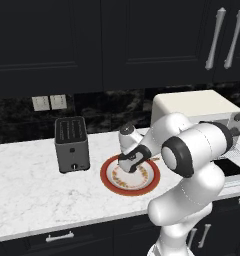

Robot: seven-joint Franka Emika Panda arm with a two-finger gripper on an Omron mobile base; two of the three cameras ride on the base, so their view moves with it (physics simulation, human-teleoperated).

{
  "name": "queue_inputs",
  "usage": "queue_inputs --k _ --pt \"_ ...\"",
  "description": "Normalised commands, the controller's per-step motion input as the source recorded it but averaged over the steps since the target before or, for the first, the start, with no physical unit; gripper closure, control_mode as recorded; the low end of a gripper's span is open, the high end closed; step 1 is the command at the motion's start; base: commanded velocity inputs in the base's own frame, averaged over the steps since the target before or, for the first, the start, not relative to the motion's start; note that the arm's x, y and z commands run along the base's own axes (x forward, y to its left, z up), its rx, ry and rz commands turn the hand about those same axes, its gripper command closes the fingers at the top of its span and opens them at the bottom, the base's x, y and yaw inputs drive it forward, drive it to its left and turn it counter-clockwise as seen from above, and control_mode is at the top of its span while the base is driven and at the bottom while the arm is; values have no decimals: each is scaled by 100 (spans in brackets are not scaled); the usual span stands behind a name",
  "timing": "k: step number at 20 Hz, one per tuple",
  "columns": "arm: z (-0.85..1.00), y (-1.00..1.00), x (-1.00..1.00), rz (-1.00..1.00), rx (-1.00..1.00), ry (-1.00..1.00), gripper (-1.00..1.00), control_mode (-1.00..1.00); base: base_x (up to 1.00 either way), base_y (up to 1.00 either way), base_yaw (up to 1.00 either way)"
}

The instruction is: Pick up the kebab skewer and baguette bread, and place them inside the toaster oven. Close the toaster oven door and start by setting the timer.

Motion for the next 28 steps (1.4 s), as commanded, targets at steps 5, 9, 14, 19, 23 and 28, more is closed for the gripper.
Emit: queue_inputs --k 5,9,14,19,23,28 --pt "-28 0 -1 0 0 0 100 -100 0 0 0" --pt "-37 0 0 0 0 0 100 -100 0 0 0" --pt "-12 0 -3 0 0 0 100 -100 0 0 0" --pt "29 -3 -29 0 0 0 100 -100 0 0 0" --pt "47 -1 -46 0 0 0 100 -100 0 0 0" --pt "58 -3 -35 0 0 0 100 -100 0 0 0"
